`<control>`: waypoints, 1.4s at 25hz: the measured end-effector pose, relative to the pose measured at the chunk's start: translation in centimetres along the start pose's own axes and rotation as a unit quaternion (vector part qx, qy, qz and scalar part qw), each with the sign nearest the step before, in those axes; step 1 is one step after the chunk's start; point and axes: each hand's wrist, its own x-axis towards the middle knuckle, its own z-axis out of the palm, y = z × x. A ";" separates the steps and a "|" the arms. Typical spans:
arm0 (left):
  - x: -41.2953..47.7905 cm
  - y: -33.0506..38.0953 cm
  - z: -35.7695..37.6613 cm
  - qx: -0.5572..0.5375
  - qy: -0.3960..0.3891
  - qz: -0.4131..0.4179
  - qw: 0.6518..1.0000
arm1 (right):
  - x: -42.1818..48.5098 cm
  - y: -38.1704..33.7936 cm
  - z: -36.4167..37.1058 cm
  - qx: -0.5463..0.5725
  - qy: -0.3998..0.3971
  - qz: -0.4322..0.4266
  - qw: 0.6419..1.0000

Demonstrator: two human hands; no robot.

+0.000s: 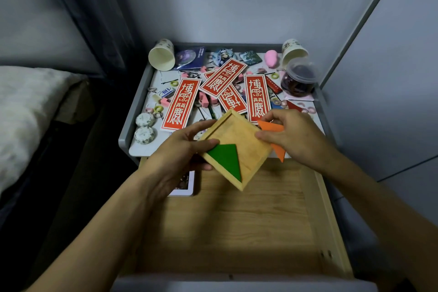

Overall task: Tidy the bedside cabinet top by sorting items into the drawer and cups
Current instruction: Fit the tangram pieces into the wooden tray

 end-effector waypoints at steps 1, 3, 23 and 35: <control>0.0 -0.1 0.1 -0.024 0.014 0.002 1.000 | 0.0 0.0 0.1 0.027 0.017 0.006 0.999; -0.1 -0.5 0.7 -0.055 0.021 0.001 0.998 | 0.0 -0.1 0.4 0.075 0.054 0.023 0.995; 0.0 -1.8 2.2 -0.040 0.057 0.032 0.997 | -1.5 -2.4 0.3 0.121 -0.028 -0.077 0.989; 0.1 -2.2 2.5 -0.059 0.051 0.034 0.996 | -1.4 -1.7 3.1 -0.126 0.075 -0.163 0.976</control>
